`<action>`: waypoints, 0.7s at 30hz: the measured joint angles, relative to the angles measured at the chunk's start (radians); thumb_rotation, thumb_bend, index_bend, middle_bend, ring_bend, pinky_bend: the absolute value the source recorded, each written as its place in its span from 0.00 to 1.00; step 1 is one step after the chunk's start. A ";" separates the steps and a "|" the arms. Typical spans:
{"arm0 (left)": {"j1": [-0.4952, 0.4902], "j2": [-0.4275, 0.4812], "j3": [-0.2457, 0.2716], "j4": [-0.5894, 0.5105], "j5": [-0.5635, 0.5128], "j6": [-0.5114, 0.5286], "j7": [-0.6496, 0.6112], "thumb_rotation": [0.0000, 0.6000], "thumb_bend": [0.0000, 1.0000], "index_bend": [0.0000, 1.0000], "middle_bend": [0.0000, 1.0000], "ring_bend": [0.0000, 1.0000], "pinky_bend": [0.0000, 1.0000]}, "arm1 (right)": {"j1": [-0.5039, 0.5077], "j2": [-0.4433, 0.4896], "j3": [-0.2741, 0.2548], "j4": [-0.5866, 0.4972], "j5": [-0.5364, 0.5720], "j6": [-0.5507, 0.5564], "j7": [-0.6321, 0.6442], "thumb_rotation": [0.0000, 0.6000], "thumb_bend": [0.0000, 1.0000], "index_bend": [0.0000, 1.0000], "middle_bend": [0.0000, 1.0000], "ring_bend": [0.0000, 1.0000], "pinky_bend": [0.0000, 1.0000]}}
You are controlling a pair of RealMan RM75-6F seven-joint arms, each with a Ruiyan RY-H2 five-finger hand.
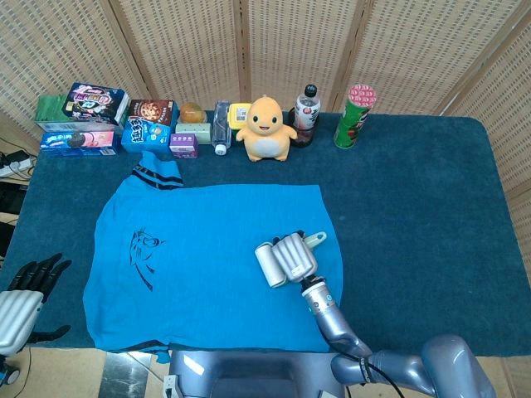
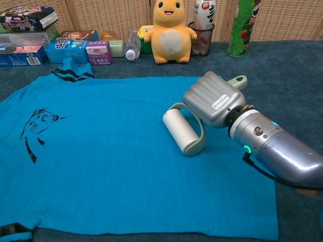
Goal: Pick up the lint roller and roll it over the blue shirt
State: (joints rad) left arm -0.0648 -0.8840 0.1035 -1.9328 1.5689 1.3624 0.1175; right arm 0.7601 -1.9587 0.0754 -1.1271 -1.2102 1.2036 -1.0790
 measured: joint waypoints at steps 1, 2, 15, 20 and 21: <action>0.001 0.000 0.001 -0.001 0.002 0.001 0.003 1.00 0.09 0.00 0.00 0.00 0.01 | -0.004 0.007 -0.002 0.010 -0.004 0.000 0.010 1.00 1.00 0.53 0.72 0.83 1.00; 0.001 -0.001 0.001 -0.002 0.003 0.001 0.005 1.00 0.09 0.00 0.00 0.00 0.01 | -0.008 0.014 -0.003 0.019 -0.008 0.000 0.020 1.00 1.00 0.53 0.72 0.83 1.00; -0.002 -0.012 0.001 -0.010 -0.012 -0.013 0.038 1.00 0.09 0.00 0.00 0.00 0.01 | -0.059 0.107 0.004 0.134 -0.044 -0.016 0.170 1.00 1.00 0.53 0.72 0.83 1.00; -0.003 -0.011 -0.001 -0.011 -0.017 -0.014 0.037 1.00 0.09 0.00 0.00 0.00 0.01 | -0.064 0.150 0.047 0.088 -0.032 -0.026 0.241 1.00 1.00 0.53 0.72 0.83 1.00; -0.003 -0.010 -0.001 -0.011 -0.018 -0.015 0.036 1.00 0.09 0.00 0.00 0.00 0.01 | -0.064 0.165 0.066 0.076 -0.021 -0.030 0.257 1.00 1.00 0.53 0.72 0.83 1.00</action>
State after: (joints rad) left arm -0.0677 -0.8944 0.1026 -1.9442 1.5511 1.3475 0.1536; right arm 0.6959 -1.7936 0.1418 -1.0514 -1.2307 1.1732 -0.8222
